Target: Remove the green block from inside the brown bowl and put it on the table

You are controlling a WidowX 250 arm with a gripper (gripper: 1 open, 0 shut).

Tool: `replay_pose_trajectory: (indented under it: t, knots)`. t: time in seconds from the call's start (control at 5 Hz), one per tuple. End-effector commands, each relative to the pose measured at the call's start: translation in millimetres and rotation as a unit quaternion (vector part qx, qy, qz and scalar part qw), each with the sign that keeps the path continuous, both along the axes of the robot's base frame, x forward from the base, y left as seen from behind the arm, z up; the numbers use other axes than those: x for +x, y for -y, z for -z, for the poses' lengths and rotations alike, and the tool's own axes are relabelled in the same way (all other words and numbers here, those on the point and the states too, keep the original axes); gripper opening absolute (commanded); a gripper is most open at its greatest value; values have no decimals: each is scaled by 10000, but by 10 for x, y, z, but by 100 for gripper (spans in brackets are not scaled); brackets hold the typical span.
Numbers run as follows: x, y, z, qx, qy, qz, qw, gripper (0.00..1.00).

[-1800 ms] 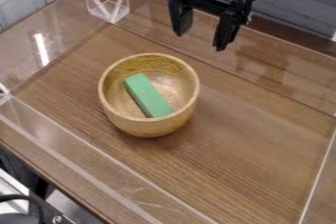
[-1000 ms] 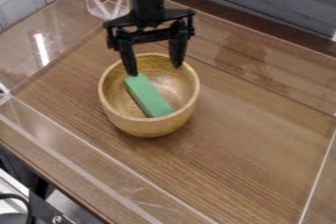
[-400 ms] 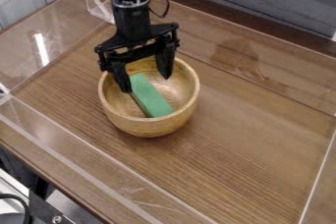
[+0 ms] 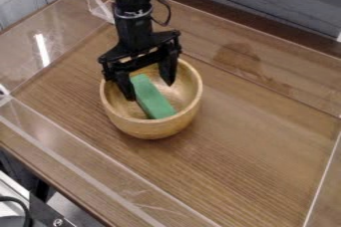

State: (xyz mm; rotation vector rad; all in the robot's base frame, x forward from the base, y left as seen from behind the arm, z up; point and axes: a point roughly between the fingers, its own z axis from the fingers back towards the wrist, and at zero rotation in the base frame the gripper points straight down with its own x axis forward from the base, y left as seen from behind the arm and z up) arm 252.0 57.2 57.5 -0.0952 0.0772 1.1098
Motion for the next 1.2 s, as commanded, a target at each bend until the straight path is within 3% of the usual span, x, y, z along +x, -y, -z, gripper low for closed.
replay_pose_trajectory:
  t: [0.0, 1.0]
  knots:
    - [55, -17, -37, 31, 163, -97, 9998, 100]
    - [105, 32, 137, -38, 116, -229, 9997, 100]
